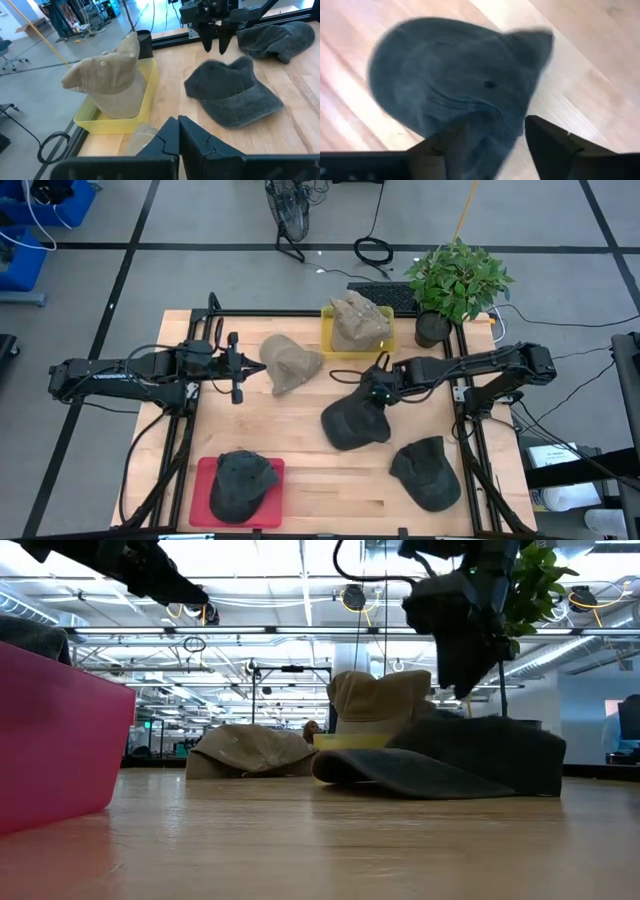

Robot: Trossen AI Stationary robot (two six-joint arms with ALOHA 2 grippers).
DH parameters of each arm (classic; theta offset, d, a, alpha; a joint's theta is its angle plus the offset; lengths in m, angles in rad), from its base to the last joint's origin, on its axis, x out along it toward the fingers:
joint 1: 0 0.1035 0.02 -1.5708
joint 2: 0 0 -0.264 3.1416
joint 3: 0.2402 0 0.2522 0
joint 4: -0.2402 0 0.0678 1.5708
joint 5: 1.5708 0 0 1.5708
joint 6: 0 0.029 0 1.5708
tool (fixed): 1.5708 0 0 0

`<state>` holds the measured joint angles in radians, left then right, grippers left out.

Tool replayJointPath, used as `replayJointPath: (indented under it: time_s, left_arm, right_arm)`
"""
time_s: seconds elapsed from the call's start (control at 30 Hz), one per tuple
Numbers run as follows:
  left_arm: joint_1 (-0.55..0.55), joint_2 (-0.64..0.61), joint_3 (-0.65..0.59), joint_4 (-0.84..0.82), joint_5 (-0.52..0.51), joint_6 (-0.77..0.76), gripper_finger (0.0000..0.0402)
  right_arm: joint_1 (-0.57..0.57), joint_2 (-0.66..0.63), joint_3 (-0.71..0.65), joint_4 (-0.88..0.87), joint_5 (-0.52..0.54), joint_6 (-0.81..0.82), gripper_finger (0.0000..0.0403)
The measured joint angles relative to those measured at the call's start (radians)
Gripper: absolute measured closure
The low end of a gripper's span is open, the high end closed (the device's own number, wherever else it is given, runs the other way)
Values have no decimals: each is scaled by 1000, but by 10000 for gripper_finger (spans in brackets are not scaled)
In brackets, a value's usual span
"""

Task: Pick & Place hat
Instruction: Put the black cap into the red bin

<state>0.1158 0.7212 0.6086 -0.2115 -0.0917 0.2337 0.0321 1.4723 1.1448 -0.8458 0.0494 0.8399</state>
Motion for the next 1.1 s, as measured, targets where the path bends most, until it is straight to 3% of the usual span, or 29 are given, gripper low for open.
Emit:
replayJointPath:
  time_s: [0.27, 0.53, 0.67, 0.83, 1.1]
  left_arm:
    - [0, 0, 0, 0, -1, -3, 385]
    - [0, 0, 0, -1, -3, -7, 393]
    - [0, 0, 0, -1, -21, -6, 382]
    - [0, 0, 0, -1, -22, 1, 394]
    - [19, 0, 0, 0, -22, -9, 385]
  right_arm:
    - [32, -49, -3, -133, 29, 148, 167]
    - [180, -157, -178, 42, 35, 552, 145]
    - [232, -157, -267, 144, 123, 688, 145]
    - [238, -117, -273, 261, 209, 649, 161]
    - [236, 12, -267, 311, 159, 589, 178]
